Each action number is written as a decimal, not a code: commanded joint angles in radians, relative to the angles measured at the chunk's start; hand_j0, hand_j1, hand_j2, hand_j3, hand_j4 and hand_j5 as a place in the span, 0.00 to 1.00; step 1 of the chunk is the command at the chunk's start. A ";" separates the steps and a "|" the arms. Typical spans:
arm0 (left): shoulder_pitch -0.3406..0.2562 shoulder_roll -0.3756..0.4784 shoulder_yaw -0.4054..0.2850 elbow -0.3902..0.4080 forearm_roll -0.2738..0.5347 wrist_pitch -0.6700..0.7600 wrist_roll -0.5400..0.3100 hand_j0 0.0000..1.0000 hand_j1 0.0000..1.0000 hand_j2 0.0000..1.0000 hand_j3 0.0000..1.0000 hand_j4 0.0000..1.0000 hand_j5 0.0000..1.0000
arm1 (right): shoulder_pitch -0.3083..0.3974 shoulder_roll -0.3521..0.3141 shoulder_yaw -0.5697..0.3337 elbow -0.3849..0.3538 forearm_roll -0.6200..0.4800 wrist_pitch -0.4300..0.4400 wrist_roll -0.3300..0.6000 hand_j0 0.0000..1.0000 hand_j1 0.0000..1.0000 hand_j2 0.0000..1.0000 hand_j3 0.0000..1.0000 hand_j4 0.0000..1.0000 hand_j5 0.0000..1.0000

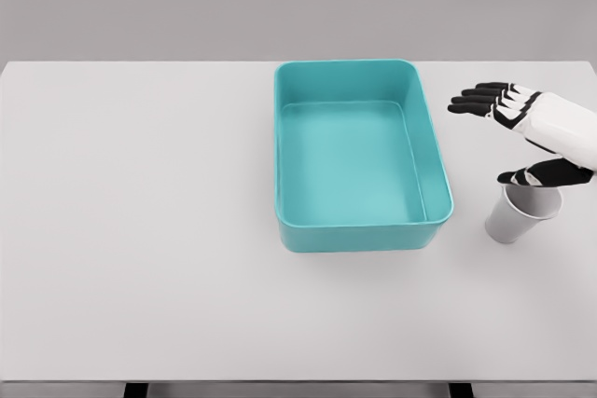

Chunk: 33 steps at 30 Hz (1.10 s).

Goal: Put the paper cup into the basket with your right arm

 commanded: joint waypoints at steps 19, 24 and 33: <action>0.000 0.000 0.000 0.000 0.000 0.000 0.000 1.00 1.00 1.00 1.00 1.00 1.00 | 0.141 -0.136 -0.046 0.029 -0.606 0.002 0.151 1.00 1.00 1.00 1.00 1.00 1.00; 0.000 0.000 0.000 0.000 0.000 0.000 0.000 1.00 1.00 1.00 1.00 1.00 1.00 | 0.153 -0.133 -0.041 0.101 -0.752 0.002 0.151 1.00 1.00 1.00 1.00 1.00 1.00; 0.000 0.000 0.000 0.000 0.000 0.000 0.000 1.00 1.00 1.00 1.00 1.00 1.00 | 0.236 -0.122 -0.041 0.201 -0.838 0.055 0.151 1.00 1.00 1.00 1.00 1.00 1.00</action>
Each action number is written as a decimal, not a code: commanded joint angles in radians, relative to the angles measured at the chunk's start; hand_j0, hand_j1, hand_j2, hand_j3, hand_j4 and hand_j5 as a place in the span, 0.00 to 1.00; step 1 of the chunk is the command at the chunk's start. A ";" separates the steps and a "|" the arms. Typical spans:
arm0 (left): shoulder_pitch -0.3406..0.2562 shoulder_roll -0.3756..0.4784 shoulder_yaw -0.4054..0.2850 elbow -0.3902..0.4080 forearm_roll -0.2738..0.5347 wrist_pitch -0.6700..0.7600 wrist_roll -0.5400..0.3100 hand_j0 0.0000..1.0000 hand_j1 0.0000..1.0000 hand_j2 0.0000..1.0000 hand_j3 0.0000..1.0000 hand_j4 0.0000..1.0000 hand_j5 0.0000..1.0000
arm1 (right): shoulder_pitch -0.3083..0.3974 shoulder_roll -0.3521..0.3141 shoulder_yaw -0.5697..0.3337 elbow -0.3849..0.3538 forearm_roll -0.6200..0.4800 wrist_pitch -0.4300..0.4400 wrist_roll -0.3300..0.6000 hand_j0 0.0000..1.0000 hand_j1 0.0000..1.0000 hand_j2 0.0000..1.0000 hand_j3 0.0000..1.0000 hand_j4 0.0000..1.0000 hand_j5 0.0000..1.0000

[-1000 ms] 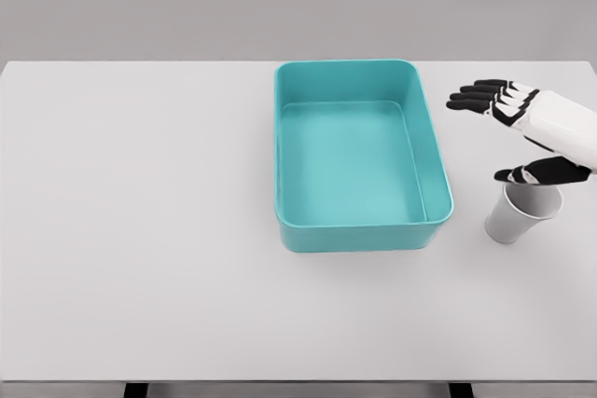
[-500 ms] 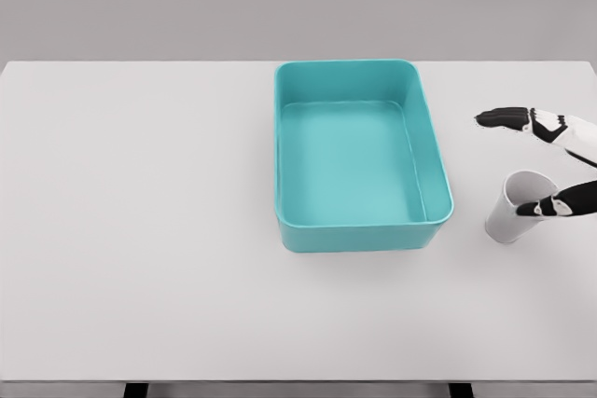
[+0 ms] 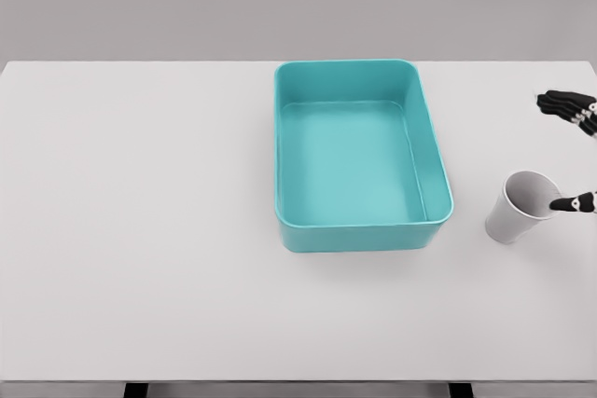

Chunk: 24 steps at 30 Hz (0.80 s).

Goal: Put the paper cup into the basket with your right arm

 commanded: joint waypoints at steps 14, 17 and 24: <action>0.000 0.000 0.000 0.000 0.000 0.000 0.000 1.00 1.00 1.00 1.00 1.00 1.00 | 0.051 0.014 0.042 0.162 -0.020 0.004 0.000 1.00 1.00 1.00 1.00 1.00 1.00; 0.000 0.000 0.000 0.000 0.000 0.000 0.000 1.00 1.00 1.00 1.00 1.00 1.00 | 0.037 0.112 0.034 0.222 -0.023 0.021 0.000 1.00 1.00 1.00 1.00 1.00 1.00; 0.000 0.000 0.000 0.000 0.000 0.000 0.000 1.00 1.00 1.00 1.00 1.00 1.00 | 0.037 0.121 0.042 0.233 -0.045 0.023 0.000 1.00 1.00 1.00 1.00 1.00 1.00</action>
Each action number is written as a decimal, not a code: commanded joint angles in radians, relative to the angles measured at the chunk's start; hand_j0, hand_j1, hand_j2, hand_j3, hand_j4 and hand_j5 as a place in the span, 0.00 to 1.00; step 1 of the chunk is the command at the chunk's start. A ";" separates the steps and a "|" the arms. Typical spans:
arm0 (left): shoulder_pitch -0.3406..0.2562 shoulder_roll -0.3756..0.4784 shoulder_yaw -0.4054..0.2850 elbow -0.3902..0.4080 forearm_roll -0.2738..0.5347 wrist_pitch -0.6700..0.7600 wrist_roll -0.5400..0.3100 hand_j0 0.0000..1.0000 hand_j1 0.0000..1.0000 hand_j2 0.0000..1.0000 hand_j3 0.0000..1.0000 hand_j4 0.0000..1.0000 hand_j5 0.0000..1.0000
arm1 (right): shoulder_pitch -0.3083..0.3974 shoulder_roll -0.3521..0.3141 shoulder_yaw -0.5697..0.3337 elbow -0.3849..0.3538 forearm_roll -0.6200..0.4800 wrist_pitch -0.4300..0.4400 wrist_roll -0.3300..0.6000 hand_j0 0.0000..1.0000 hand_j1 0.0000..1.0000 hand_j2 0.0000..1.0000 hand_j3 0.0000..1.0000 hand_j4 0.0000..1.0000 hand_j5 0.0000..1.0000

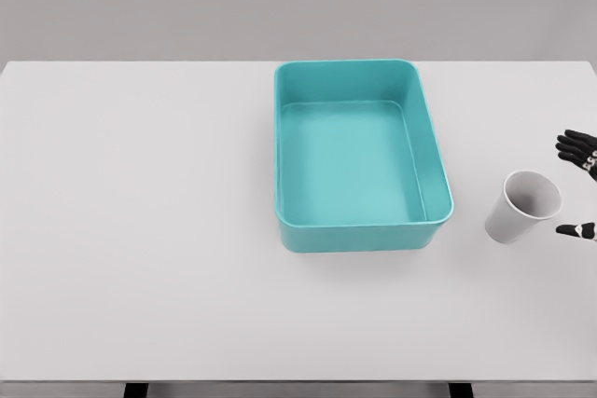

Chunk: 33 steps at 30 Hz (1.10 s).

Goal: Put the paper cup into the basket with your right arm

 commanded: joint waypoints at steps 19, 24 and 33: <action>0.000 0.000 0.000 0.000 0.000 0.000 0.000 1.00 1.00 1.00 1.00 1.00 1.00 | 0.002 0.097 0.007 0.094 -0.010 0.055 0.000 1.00 1.00 1.00 1.00 1.00 1.00; 0.000 0.000 0.000 0.000 0.000 0.000 0.000 1.00 1.00 1.00 1.00 1.00 1.00 | 0.000 0.108 0.009 0.105 -0.004 0.055 0.000 1.00 1.00 1.00 1.00 1.00 1.00; 0.000 0.000 0.000 0.000 0.000 0.000 0.000 1.00 1.00 1.00 1.00 1.00 1.00 | -0.018 0.130 0.045 0.114 -0.002 0.055 0.000 1.00 1.00 1.00 1.00 1.00 1.00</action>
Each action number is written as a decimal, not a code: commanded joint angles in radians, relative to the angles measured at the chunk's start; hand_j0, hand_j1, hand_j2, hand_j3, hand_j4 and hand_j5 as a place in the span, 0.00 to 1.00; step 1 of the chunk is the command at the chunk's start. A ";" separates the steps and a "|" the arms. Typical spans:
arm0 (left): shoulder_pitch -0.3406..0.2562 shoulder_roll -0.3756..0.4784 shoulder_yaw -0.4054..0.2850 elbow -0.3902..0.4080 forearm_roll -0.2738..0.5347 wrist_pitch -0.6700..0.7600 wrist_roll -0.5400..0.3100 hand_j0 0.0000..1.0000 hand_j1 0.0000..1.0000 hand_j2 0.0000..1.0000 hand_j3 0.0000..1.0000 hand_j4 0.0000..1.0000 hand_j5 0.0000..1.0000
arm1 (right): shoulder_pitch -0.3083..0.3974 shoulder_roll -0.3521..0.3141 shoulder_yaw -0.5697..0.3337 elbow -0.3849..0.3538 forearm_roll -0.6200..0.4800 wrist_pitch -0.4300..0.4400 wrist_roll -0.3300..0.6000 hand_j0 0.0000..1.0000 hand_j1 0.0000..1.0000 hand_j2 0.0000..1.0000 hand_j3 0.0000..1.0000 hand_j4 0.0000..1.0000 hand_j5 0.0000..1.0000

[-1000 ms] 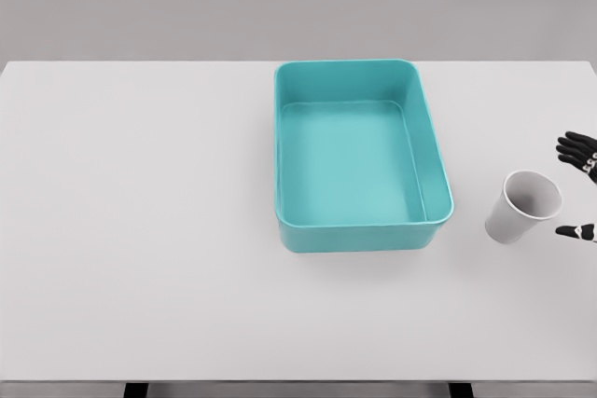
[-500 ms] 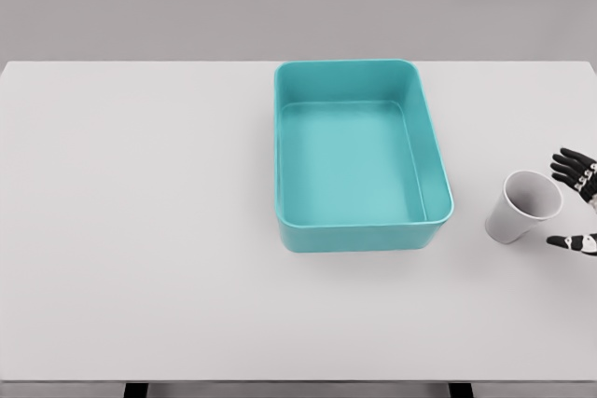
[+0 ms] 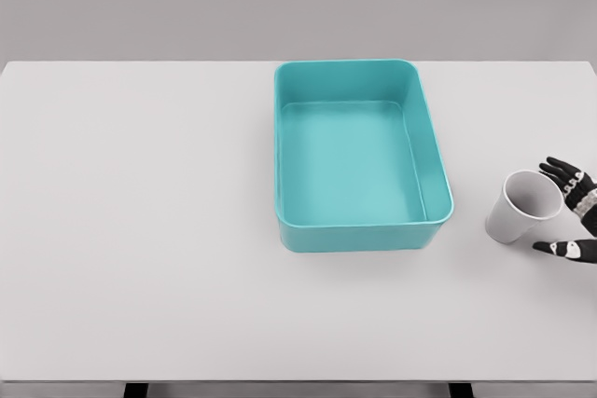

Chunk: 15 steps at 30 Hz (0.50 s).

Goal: Put the paper cup into the basket with your right arm

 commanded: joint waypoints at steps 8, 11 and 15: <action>0.000 0.000 0.000 0.000 0.000 0.000 0.000 1.00 1.00 1.00 1.00 1.00 1.00 | -0.038 0.043 0.033 0.040 0.020 0.001 0.000 1.00 1.00 1.00 1.00 1.00 1.00; 0.000 0.000 0.000 0.000 0.000 0.000 0.000 1.00 1.00 1.00 1.00 1.00 1.00 | -0.038 0.043 0.033 0.038 0.020 0.001 0.000 1.00 1.00 1.00 1.00 1.00 1.00; 0.000 0.000 0.000 0.000 0.000 0.000 0.000 1.00 1.00 1.00 1.00 1.00 1.00 | -0.040 0.055 0.035 0.038 0.024 0.002 0.000 1.00 1.00 1.00 1.00 1.00 1.00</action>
